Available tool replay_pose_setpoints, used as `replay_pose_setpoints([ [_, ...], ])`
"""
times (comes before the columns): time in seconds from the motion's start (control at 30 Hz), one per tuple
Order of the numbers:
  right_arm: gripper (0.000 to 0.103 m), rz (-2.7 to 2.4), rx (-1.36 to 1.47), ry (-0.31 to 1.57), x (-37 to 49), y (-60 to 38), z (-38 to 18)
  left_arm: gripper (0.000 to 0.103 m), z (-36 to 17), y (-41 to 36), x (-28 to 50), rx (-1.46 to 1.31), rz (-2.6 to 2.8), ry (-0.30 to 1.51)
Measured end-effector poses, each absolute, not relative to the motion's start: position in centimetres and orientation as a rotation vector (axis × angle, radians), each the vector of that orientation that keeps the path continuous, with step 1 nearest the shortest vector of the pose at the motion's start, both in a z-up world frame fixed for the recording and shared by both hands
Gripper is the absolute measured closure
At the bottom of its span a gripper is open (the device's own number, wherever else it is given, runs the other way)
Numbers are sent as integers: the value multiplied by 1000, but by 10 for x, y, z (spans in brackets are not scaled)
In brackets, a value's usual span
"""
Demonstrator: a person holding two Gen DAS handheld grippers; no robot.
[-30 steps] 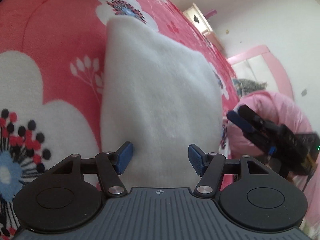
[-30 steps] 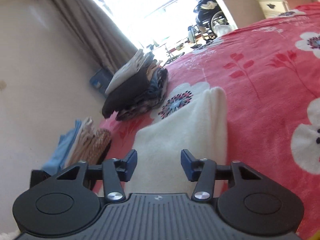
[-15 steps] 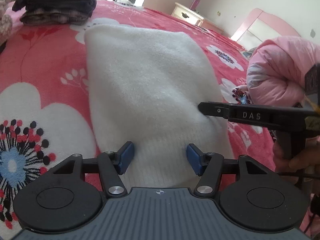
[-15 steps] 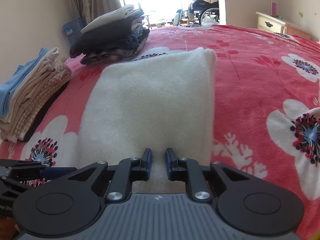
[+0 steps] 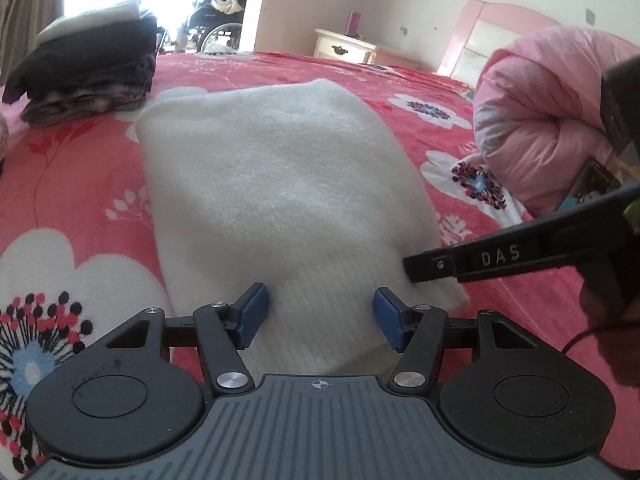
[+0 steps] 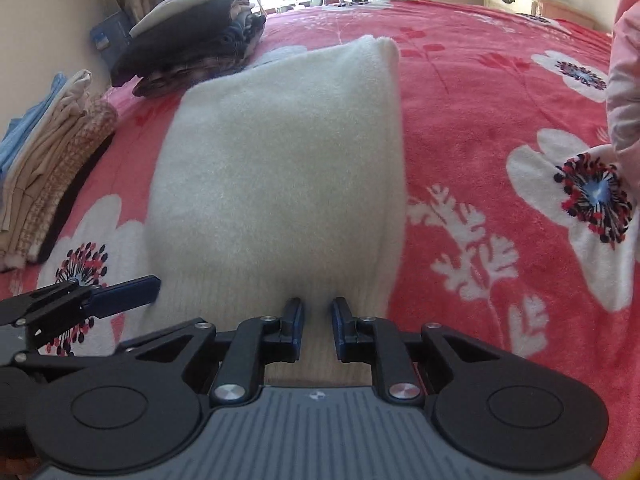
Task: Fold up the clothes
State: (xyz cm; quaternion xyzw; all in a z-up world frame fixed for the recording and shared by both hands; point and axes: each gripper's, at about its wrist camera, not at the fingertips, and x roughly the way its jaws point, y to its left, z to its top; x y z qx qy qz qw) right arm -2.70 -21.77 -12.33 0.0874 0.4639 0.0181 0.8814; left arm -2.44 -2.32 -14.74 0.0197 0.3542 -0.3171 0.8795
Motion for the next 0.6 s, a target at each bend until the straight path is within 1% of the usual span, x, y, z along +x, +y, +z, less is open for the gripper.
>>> replay_pose_setpoints([
  [0.13,85,54,140,941,-38,-212,-106,43,-148,-15,-21,-15,-664,750],
  [0.3,85,58,115,1003,-30,-209,-136,43,-148,-19,-21,-5,-657,747],
  [0.33,85,63,108,1007,-28,-209,-135,43,-148,-20,-22,2,-656,743],
  [0.43,85,80,65,1015,-30,-209,-122,43,-144,-18,-21,-9,-655,732],
  [0.6,85,63,56,922,-37,-225,-80,45,-141,-15,-18,-35,-639,714],
])
